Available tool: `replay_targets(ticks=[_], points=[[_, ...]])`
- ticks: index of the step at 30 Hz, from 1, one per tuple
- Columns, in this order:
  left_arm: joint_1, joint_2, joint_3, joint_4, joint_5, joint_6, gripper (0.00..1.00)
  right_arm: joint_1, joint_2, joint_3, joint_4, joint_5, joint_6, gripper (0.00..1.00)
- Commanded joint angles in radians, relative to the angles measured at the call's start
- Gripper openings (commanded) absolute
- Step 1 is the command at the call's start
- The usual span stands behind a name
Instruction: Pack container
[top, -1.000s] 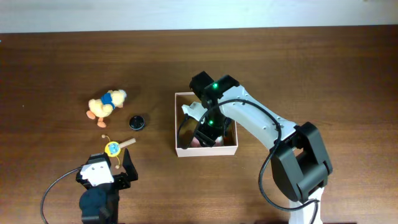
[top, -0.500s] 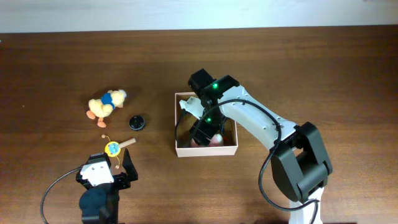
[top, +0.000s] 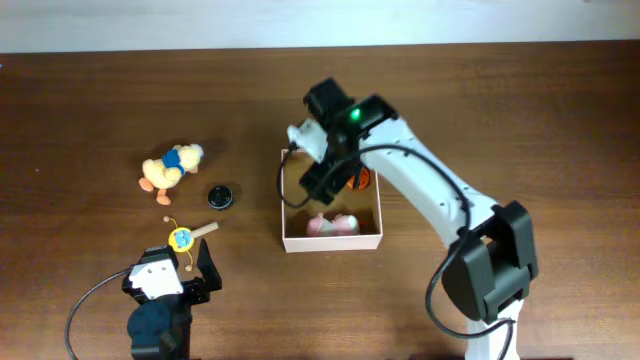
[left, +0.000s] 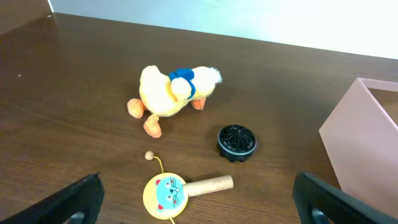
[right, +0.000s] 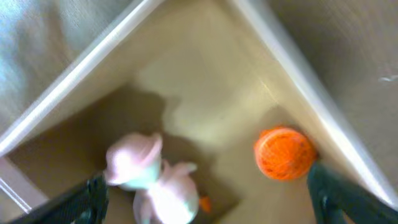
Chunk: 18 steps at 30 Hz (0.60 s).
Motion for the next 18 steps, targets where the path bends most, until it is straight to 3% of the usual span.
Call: replay_targets(ticks=[1,7,18], points=[[-0.002,-0.006,-0.005,0.002,0.010,0.013,0.99,-0.044,-0.027,0.135,-0.033,0.045,0.040,0.92],[-0.002,-0.006,-0.005,0.002,0.010,0.013,0.99,-0.172,-0.027,0.288,-0.067,0.277,0.242,0.94],[-0.002,-0.006,-0.005,0.002,0.010,0.013,0.99,-0.435,-0.019,0.252,-0.092,0.443,0.537,0.95]])
